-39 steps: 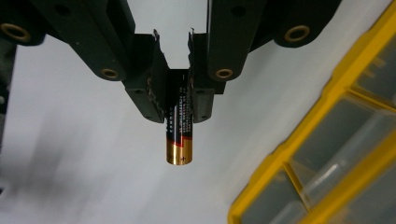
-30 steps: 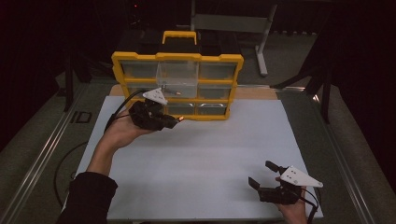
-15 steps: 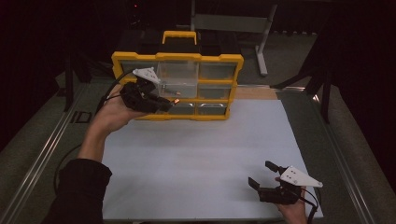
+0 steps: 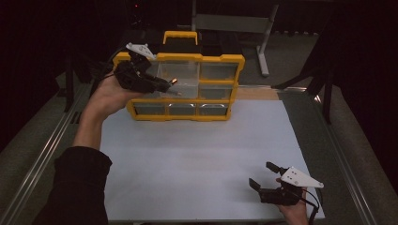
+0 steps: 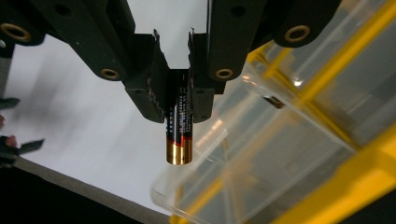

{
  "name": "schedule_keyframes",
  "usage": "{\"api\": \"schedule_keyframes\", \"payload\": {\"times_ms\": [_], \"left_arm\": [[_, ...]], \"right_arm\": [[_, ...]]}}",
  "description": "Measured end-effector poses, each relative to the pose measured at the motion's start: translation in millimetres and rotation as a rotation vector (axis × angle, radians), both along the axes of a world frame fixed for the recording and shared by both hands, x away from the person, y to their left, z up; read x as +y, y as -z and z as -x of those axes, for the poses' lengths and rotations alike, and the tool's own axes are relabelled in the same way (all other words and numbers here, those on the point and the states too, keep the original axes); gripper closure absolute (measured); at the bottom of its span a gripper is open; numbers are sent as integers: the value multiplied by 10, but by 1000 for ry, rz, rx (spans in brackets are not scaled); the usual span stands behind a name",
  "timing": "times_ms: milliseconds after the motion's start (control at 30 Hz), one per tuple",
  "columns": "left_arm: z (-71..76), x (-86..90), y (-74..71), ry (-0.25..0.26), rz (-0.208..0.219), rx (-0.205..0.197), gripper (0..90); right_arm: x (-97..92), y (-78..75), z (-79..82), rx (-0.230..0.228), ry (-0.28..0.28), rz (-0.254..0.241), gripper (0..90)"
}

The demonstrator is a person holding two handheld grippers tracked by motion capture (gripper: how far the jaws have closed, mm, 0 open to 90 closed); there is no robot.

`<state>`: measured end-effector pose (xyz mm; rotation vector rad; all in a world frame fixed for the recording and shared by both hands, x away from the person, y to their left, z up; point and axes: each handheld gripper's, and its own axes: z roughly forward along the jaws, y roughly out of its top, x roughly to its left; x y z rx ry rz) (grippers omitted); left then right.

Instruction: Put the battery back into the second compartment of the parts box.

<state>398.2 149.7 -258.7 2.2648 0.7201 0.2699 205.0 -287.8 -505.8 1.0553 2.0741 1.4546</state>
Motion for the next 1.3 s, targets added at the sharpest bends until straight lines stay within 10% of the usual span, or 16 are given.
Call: {"api": "schedule_keyframes", "payload": {"times_ms": [433,567,700,1067,1300], "left_arm": [[-162,-19,-16,-192,11,-66,770],[-179,-4,-15,-278,62,-88,201],[-157,-12,13,-270,37,-88,69],[-34,64,307,-249,15,-54,37],[180,139,612,-230,23,-100,41]], "right_arm": [[-16,-2,-1,-3,0,-3,83],[-16,-5,4,-3,2,-6,83],[-21,-4,2,-1,7,-7,83],[-14,-2,2,-6,0,0,83],[-1,0,5,-5,-1,2,83]]}}
